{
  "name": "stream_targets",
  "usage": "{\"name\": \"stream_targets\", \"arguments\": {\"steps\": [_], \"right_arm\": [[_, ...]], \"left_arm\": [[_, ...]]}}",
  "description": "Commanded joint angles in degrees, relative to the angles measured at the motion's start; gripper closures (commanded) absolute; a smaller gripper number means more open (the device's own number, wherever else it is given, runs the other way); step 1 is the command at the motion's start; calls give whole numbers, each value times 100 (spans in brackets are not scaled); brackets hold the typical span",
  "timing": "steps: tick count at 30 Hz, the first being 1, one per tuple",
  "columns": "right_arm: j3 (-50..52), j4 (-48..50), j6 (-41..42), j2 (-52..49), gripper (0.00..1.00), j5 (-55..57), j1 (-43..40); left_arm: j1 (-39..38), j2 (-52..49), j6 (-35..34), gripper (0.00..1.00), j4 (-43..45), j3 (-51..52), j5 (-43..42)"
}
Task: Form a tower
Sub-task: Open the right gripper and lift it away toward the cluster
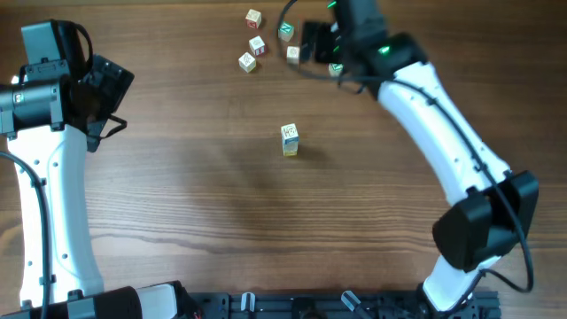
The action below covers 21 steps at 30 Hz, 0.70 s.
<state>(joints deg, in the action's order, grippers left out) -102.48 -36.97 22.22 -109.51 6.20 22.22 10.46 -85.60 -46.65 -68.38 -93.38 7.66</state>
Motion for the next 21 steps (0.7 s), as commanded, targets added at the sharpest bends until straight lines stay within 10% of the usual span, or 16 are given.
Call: {"name": "stream_targets", "arguments": {"steps": [1, 15, 21], "right_arm": [[61, 358, -334, -743, 0, -481, -260], [61, 1895, -1838, -2710, 0, -323, -337], [57, 1589, -1836, -2865, 25, -315, -382]], "left_arm": [[26, 74, -31, 0, -4, -44, 35], [26, 74, -31, 0, -4, -42, 35], [26, 74, -31, 0, -4, -42, 35]]}}
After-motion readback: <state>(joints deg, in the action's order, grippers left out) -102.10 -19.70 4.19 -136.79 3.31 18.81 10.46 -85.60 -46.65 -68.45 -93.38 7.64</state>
